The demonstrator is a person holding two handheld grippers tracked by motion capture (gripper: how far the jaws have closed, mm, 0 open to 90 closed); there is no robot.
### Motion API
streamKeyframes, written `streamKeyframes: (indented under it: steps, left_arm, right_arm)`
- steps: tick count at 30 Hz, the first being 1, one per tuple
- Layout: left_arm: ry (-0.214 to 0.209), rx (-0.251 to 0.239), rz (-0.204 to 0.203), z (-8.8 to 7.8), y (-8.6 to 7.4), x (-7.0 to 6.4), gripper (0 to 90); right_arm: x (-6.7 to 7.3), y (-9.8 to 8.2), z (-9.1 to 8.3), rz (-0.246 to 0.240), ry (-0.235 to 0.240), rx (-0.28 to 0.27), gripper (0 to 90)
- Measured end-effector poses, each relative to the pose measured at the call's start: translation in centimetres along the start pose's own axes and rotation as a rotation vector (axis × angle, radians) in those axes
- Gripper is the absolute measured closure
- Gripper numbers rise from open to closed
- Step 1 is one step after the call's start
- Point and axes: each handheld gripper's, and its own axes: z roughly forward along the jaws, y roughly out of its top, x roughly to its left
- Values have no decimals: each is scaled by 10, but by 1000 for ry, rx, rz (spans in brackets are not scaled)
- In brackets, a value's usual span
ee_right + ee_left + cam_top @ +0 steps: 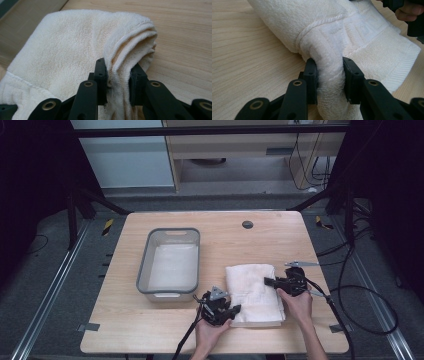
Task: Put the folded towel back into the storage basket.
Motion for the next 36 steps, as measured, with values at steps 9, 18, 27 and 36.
streamKeyframes:
  steps: [9, 18, 27, 36]
  left_arm:
    - [-22, -56, 3, -11, 3, -3, 685]
    - [-41, -87, 17, -20, 9, -7, 688]
    - [-25, -67, 18, -18, 6, -3, 687]
    - [30, -28, 6, -10, -3, 4, 628]
  right_arm:
    - [10, 5, -22, -31, 9, -68, 732]
    - [19, 11, -38, -45, 6, -115, 732]
    - [19, 8, -31, -55, -16, -84, 727]
    - [19, 1, -7, -110, -74, -21, 653]
